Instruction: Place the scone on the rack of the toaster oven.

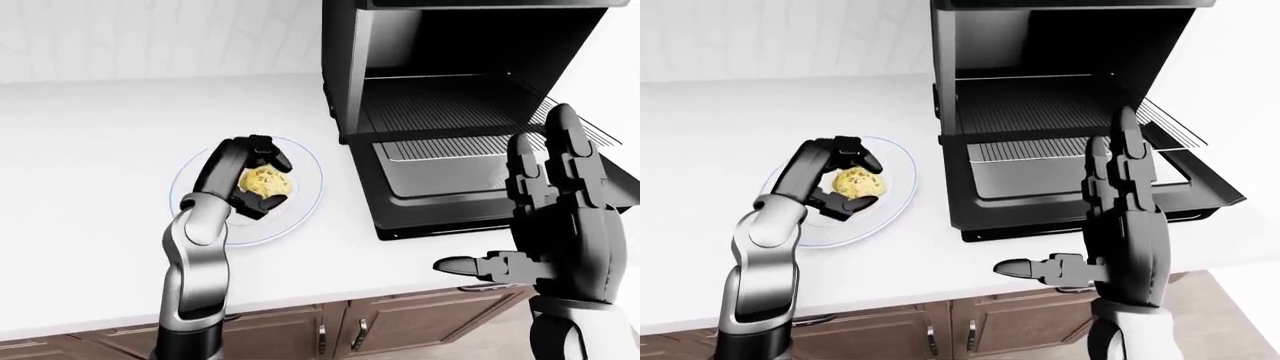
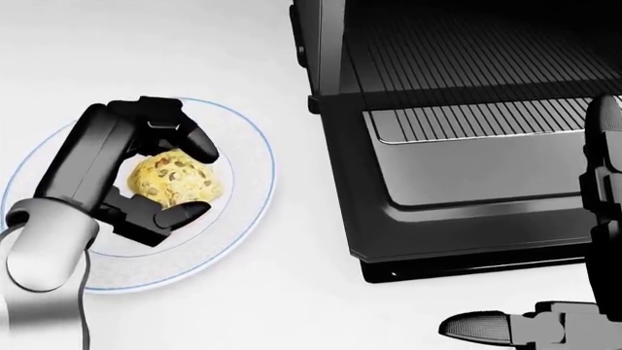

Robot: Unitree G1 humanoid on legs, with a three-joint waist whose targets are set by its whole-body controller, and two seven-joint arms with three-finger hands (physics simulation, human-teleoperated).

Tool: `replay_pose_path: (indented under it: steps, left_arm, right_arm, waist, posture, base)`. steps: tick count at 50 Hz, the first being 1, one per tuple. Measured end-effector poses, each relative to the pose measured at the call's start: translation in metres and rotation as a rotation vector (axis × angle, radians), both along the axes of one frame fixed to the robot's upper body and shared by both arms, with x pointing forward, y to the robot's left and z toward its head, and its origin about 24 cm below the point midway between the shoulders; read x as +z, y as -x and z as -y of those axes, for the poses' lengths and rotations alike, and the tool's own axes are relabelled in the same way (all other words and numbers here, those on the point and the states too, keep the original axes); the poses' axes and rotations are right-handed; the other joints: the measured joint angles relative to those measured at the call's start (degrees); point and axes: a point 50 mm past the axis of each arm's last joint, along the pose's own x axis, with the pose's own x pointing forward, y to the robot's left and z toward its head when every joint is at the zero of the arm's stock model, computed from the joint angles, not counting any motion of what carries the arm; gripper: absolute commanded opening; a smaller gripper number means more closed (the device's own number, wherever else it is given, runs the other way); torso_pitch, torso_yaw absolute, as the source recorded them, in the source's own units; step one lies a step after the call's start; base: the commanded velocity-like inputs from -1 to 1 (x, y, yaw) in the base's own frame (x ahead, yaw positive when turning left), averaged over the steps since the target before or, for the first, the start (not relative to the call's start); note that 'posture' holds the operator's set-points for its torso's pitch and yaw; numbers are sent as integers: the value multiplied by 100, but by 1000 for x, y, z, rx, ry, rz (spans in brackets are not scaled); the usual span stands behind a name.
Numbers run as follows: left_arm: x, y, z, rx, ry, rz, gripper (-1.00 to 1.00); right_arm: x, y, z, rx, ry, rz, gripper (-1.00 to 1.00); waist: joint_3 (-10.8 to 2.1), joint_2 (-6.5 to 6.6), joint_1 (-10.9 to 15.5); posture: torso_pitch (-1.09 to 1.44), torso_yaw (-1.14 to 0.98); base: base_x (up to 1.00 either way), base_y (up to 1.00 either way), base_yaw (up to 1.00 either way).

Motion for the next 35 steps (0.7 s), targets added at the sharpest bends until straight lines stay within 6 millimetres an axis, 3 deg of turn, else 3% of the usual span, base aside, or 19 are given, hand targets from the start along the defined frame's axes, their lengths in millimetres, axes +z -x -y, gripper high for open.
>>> replay_pose_path:
  steps: [10, 13, 20, 28, 35]
  left_arm:
    - [5, -4, -7, 52, -8, 12, -75]
    - [8, -4, -8, 60, -7, 26, -98]
    - [17, -4, -7, 62, -8, 58, -100]
    - [56, -1, 0, 61, 49, 162, -100]
    - [89, 2, 18, -5, 40, 237, -100]
  right_arm:
    - [2, 1, 1, -4, 2, 1, 100]
    - [1, 1, 1, -2, 1, -1, 100]
    - [0, 1, 1, -5, 0, -5, 100]
    - [1, 3, 2, -10, 0, -2, 100]
    - [3, 5, 2, -13, 4, 3, 100]
  waist:
    - [42, -14, 14]
    - [43, -19, 15]
    - [54, -23, 21]
    - [72, -37, 16]
    - [91, -35, 31]
  posture:
    - [0, 0]
    - [0, 0]
    - [0, 0]
    - [0, 0]
    - [0, 0]
  base:
    - [0, 0, 0]
    - [0, 0, 0]
    - [0, 0, 0]
    - [0, 0, 0]
    - [0, 0, 0]
